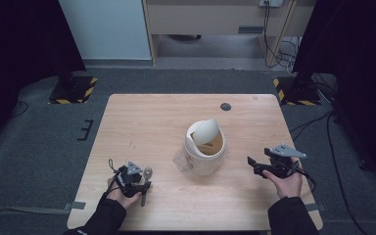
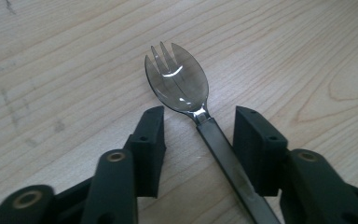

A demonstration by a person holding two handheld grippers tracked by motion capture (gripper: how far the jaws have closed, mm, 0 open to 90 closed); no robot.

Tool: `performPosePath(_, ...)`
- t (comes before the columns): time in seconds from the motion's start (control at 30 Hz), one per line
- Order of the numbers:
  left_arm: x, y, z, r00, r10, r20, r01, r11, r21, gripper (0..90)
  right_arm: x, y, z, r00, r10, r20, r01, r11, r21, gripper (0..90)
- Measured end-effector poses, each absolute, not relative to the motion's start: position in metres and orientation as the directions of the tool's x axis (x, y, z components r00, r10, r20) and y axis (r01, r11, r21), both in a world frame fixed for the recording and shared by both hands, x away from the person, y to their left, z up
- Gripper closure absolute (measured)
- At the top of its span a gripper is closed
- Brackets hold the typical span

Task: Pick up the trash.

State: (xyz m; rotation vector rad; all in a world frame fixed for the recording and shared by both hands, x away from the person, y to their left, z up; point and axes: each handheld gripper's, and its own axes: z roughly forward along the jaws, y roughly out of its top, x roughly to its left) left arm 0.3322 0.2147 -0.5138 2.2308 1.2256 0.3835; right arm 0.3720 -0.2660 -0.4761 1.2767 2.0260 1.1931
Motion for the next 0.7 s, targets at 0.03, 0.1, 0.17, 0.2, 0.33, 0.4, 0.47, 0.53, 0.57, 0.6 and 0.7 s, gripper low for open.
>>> performPosePath(0.03, 0.332, 0.214, -0.513, 0.539, 0.842, -0.01, 0.68, -0.429, 0.594, 57.5, 0.372, -0.266, -0.476, -0.462, 0.885, 0.063, 0.484, 0.192, 0.853, 20.9)
performPosePath(0.1, 0.333, 0.214, -0.513, 0.537, 0.844, -0.005, 0.68, -0.43, 0.594, 61.6, 0.371, -0.266, -0.476, -0.462, 0.885, 0.062, 0.48, 0.191, 0.856, 21.0)
performPosePath(0.17, 0.333, 0.212, -0.513, 0.54, 0.842, -0.002, 0.676, -0.432, 0.596, 66.6, 0.371, -0.266, -0.475, -0.462, 0.884, 0.063, 0.477, 0.189, 0.858, 21.2)
performPosePath(0.2, 0.334, 0.212, -0.513, 0.542, 0.84, -0.001, 0.676, -0.435, 0.595, 68.8, 0.371, -0.265, -0.475, -0.462, 0.884, 0.064, 0.476, 0.187, 0.859, 21.6)
performPosePath(0.33, 0.336, 0.21, -0.513, 0.56, 0.829, -0.001, 0.668, -0.45, 0.592, 77.2, 0.372, -0.266, -0.475, -0.464, 0.884, 0.064, 0.474, 0.186, 0.861, 22.9)
performPosePath(0.4, 0.337, 0.21, -0.513, 0.559, 0.829, -0.006, 0.671, -0.448, 0.591, 79.0, 0.372, -0.266, -0.474, -0.465, 0.883, 0.065, 0.473, 0.186, 0.861, 23.9)
performPosePath(0.47, 0.338, 0.212, -0.511, 0.569, 0.822, -0.015, 0.674, -0.456, 0.582, 79.5, 0.371, -0.266, -0.473, -0.467, 0.882, 0.068, 0.467, 0.18, 0.866, 25.0)
performPosePath(0.53, 0.338, 0.212, -0.51, 0.58, 0.814, -0.013, 0.667, -0.466, 0.581, 79.6, 0.371, -0.266, -0.472, -0.47, 0.88, 0.073, 0.464, 0.175, 0.868, 26.6)
performPosePath(0.57, 0.337, 0.211, -0.509, 0.584, 0.812, -0.014, 0.661, -0.465, 0.588, 79.6, 0.371, -0.266, -0.471, -0.472, 0.878, 0.08, 0.463, 0.169, 0.87, 27.0)
performPosePath(0.6, 0.337, 0.211, -0.509, 0.584, 0.812, -0.014, 0.661, -0.465, 0.588, 79.6, 0.371, -0.266, -0.471, -0.472, 0.878, 0.08, 0.463, 0.169, 0.87, 27.0)
performPosePath(0.7, 0.336, 0.213, -0.498, 0.593, 0.805, -0.009, 0.609, -0.441, 0.659, 79.5, 0.371, -0.267, -0.467, -0.457, 0.884, 0.095, 0.464, 0.145, 0.874, 27.9)
